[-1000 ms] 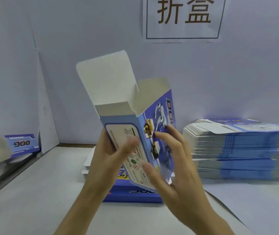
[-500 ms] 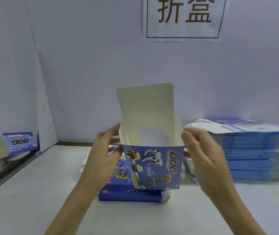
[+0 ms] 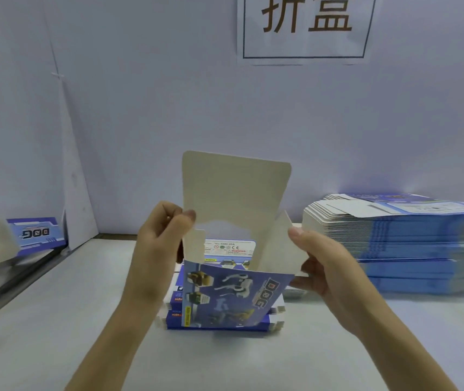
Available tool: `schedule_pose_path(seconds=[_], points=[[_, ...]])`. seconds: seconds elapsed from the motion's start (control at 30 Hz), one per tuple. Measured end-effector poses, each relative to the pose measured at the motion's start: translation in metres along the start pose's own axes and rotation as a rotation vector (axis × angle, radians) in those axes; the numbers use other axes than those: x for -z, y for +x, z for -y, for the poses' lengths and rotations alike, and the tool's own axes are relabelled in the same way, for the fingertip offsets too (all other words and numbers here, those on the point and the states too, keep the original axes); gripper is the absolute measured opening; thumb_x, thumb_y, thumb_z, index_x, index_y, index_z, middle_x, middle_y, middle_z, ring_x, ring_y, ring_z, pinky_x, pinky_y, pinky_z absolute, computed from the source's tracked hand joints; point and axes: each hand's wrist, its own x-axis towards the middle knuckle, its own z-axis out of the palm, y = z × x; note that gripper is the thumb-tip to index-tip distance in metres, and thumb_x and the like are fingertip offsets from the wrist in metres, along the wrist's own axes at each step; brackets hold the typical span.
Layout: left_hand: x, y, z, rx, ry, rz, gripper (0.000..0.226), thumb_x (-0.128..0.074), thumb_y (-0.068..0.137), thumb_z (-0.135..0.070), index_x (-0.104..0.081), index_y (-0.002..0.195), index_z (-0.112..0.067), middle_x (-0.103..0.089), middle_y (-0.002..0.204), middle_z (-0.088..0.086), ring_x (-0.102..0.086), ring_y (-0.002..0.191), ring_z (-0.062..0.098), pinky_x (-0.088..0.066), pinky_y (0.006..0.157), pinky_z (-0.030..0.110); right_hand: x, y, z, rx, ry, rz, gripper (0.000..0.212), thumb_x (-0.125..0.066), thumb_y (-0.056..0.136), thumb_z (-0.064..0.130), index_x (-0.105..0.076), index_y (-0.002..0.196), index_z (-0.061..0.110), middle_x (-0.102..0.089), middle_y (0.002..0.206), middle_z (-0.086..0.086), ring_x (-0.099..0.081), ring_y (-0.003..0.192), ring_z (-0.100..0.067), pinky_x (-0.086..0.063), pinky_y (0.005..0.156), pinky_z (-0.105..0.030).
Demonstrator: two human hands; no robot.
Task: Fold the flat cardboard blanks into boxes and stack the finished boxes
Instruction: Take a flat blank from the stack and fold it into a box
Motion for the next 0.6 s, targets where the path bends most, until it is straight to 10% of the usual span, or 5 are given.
schedule_pose_path(seconds=[0.27, 0.6], points=[[0.009, 0.008, 0.011, 0.056, -0.044, 0.022, 0.020, -0.052, 0.074, -0.033, -0.045, 0.056, -0.031, -0.044, 0.061, -0.005, -0.045, 0.053, 0.006, -0.036, 0.045, 0.015, -0.004, 0.008, -0.017, -0.068, 0.240, -0.036, 0.013, -0.058, 0.094, 0.015, -0.068, 0.093, 0.007, -0.072, 0.077, -0.005, -0.068, 0.064, -0.012, -0.058, 0.057, -0.024], [0.007, 0.007, 0.014, 0.071, -0.098, -0.003, 0.019, -0.052, 0.073, -0.036, -0.048, 0.055, -0.033, -0.049, 0.065, -0.004, -0.052, 0.058, 0.005, -0.041, 0.045, 0.016, -0.009, 0.014, -0.025, -0.205, 0.483, 0.012, 0.047, -0.071, 0.065, 0.020, -0.066, 0.110, 0.010, -0.070, 0.088, -0.005, -0.066, 0.072, -0.014, -0.057, 0.062, -0.029]])
